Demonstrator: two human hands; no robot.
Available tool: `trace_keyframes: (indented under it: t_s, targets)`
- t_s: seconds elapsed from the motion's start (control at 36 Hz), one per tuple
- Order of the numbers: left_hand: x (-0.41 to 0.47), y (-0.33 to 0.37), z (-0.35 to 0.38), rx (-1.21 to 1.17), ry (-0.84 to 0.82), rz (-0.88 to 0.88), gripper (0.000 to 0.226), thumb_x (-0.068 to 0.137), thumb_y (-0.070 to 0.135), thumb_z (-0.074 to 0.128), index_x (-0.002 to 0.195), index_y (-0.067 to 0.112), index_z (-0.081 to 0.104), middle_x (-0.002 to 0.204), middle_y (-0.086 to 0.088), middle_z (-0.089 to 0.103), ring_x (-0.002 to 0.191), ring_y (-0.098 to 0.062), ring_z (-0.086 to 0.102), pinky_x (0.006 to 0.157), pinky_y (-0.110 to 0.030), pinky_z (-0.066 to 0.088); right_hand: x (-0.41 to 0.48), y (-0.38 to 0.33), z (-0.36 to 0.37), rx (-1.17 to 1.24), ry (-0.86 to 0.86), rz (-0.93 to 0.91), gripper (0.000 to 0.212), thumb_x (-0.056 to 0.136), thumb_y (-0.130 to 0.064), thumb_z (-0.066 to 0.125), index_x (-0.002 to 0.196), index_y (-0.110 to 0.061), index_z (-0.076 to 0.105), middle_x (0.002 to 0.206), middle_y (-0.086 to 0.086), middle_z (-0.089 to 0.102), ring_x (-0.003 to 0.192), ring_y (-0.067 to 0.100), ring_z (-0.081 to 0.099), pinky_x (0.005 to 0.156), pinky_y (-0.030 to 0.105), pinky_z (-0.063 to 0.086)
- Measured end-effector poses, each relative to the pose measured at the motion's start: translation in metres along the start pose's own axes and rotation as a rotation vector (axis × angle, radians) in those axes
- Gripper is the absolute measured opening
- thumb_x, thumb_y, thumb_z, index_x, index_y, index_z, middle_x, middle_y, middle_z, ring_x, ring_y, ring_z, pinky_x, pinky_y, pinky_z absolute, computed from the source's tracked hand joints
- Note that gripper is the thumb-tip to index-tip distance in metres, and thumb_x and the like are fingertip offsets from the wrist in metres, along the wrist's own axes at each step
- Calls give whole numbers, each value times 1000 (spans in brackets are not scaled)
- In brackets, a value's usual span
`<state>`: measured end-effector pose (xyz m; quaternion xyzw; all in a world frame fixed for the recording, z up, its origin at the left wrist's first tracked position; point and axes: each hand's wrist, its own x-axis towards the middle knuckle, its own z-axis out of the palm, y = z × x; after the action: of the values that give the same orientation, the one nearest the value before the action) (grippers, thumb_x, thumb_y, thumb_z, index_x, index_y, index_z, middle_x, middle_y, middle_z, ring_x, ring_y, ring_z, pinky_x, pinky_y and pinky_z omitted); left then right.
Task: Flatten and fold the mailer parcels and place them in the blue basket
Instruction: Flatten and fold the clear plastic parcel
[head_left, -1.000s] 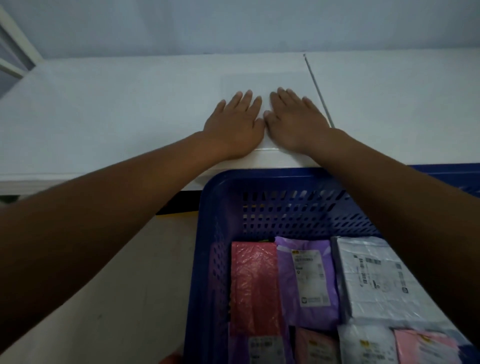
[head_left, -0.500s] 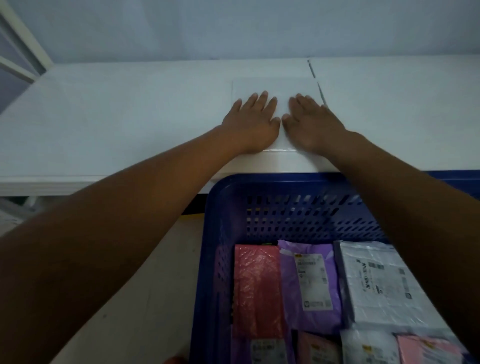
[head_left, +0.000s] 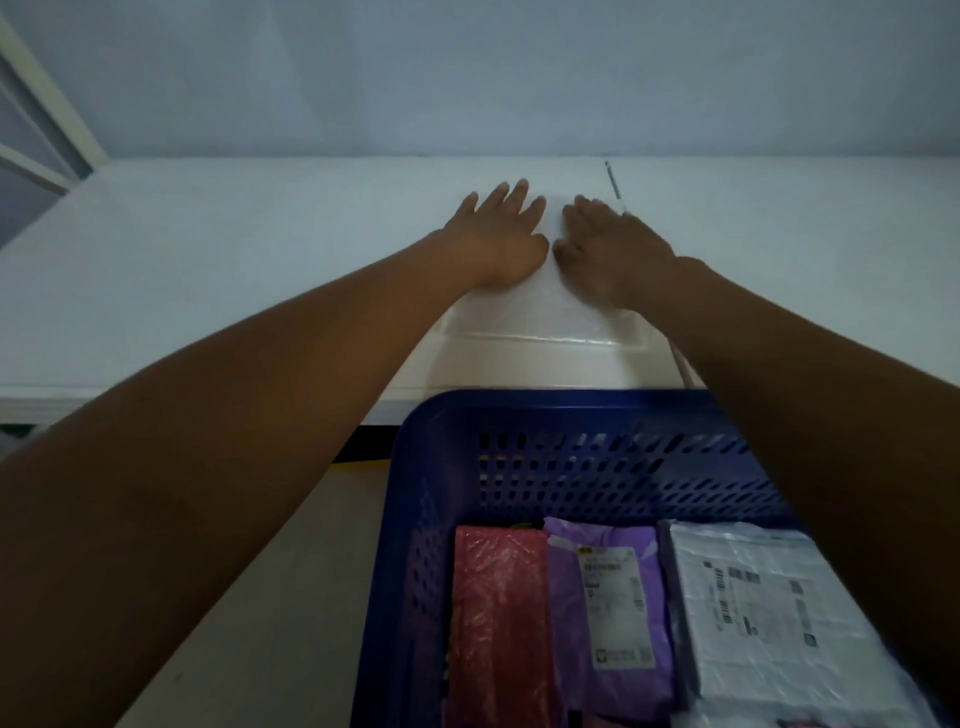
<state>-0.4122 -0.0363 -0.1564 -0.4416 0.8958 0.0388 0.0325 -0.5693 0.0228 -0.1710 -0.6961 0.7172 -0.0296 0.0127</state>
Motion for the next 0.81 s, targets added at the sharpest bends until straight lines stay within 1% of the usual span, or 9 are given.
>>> trace_keyframes:
  t_s: [0.08, 0.14, 0.22, 0.28, 0.36, 0.47, 0.56, 0.67, 0.81]
  targets:
    - [-3, 3, 14, -24, -3, 17, 59, 106, 39, 15, 159, 19, 1, 166, -5, -6, 153, -20, -3, 124, -44, 0, -6, 2, 14, 55, 0, -25, 67, 102, -44, 13, 156, -5, 17, 165, 15, 12, 152, 27, 10, 122, 49, 14]
    - [-3, 3, 17, -43, 20, 21, 58, 106, 40, 15, 159, 19, 2, 167, -4, -5, 153, -20, -3, 124, -44, 0, -6, 5, 10, 99, -31, 7, 58, 105, -37, 22, 155, -8, 22, 164, 12, 16, 152, 26, 14, 122, 46, 14]
    - [0, 1, 14, -87, -5, 12, 62, 104, 48, 19, 159, 23, 4, 167, -3, -4, 153, -19, -2, 124, -43, 0, -1, 5, -8, 61, -42, 43, 42, 100, -33, 35, 133, -11, 48, 147, 13, 45, 133, 31, 44, 112, 40, 30]
    - [2, 0, 10, -122, -47, -28, 71, 99, 61, 23, 159, 26, 5, 167, -2, -3, 153, -22, -2, 123, -45, 1, 3, 2, -16, 33, 24, 40, 41, 98, -33, 41, 129, -9, 54, 138, 14, 52, 124, 34, 51, 106, 39, 35]
    - [7, 4, 5, -84, -15, -62, 72, 96, 66, 21, 158, 30, 8, 167, -3, -3, 153, -27, -4, 121, -48, -1, 7, -3, -16, 61, 145, 50, 43, 100, -29, 39, 133, -5, 52, 137, 16, 52, 125, 36, 49, 101, 41, 40]
    - [17, 6, 9, -11, 113, -31, 64, 100, 54, 19, 159, 31, 7, 166, -1, -10, 152, -24, -16, 120, -51, -12, 12, -8, -2, 157, 79, 98, 50, 102, -31, 29, 138, -1, 44, 146, 19, 41, 135, 36, 40, 109, 47, 37]
    - [21, 8, 19, -41, 93, -17, 60, 103, 50, 11, 159, 28, 6, 167, -1, -5, 153, -21, -9, 122, -50, -7, 12, -4, 9, 179, 114, 90, 64, 96, -39, 17, 140, 1, 42, 149, 22, 39, 139, 34, 36, 115, 46, 30]
    - [20, 9, 26, -81, 83, -16, 61, 104, 49, 11, 159, 24, 5, 167, -1, -2, 153, -18, -2, 123, -48, -2, 15, -4, 12, 164, 95, 119, 46, 104, -25, 29, 138, 3, 43, 144, 23, 43, 135, 37, 39, 111, 48, 33]
    - [23, 5, 29, -113, 123, -35, 63, 103, 50, 17, 159, 26, 2, 166, 1, -10, 153, -18, -9, 123, -45, -6, 14, -6, 11, 109, 132, 120, 40, 103, -26, 29, 127, -1, 50, 130, 19, 52, 121, 37, 49, 99, 47, 42]
